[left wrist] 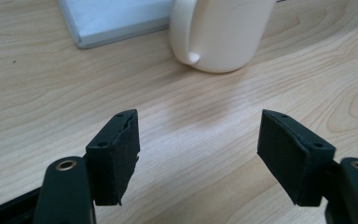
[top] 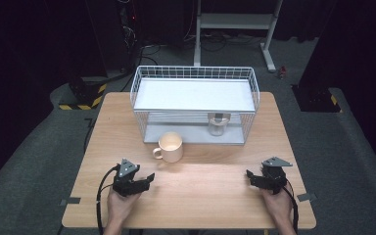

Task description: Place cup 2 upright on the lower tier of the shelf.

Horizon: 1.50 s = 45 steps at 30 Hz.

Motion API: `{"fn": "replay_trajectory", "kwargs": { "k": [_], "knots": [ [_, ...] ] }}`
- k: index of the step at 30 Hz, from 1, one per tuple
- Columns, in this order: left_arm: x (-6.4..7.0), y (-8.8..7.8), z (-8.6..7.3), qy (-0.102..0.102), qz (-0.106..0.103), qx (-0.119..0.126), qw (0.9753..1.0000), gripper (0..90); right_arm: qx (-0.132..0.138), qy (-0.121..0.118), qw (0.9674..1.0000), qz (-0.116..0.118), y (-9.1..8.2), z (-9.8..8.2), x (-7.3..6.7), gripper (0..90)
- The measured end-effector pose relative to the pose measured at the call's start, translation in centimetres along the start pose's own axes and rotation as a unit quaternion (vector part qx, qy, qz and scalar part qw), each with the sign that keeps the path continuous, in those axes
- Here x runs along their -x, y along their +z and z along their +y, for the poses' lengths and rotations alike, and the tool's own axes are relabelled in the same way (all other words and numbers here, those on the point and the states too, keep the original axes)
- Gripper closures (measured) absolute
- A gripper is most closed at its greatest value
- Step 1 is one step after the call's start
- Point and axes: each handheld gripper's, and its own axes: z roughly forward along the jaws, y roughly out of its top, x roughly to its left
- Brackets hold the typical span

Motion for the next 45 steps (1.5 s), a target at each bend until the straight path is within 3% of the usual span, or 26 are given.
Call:
{"fn": "replay_trajectory", "kwargs": {
  "k": [11,19,25,30,38,45],
  "knots": [
    [0.2,1.7,1.8,0.012,0.002,-0.006,0.9999,35.2,0.000,0.002,1.0000,-0.001,0.0,0.0,0.0,25.6],
    [-0.2,2.6,3.1,0.017,0.007,0.001,0.9998,37.3,0.000,0.002,1.0000,-0.001,0.0,0.0,0.0,25.7],
    [-0.7,3.5,4.0,0.019,0.007,-0.006,0.9998,41.0,0.000,0.002,1.0000,-0.001,0.0,0.0,0.0,25.7],
    [-1.1,4.0,4.0,0.005,0.005,-0.003,1.0000,44.1,0.000,0.002,1.0000,-0.001,0.0,0.0,0.0,25.7],
    [-1.4,4.5,4.1,0.004,0.000,0.004,1.0000,50.4,0.000,0.002,1.0000,-0.001,0.0,0.0,0.0,25.7],
    [-1.0,5.0,4.9,0.026,0.005,-0.005,0.9996,58.9,0.000,0.002,1.0000,-0.001,0.0,0.0,0.0,25.7]
  ]
}}
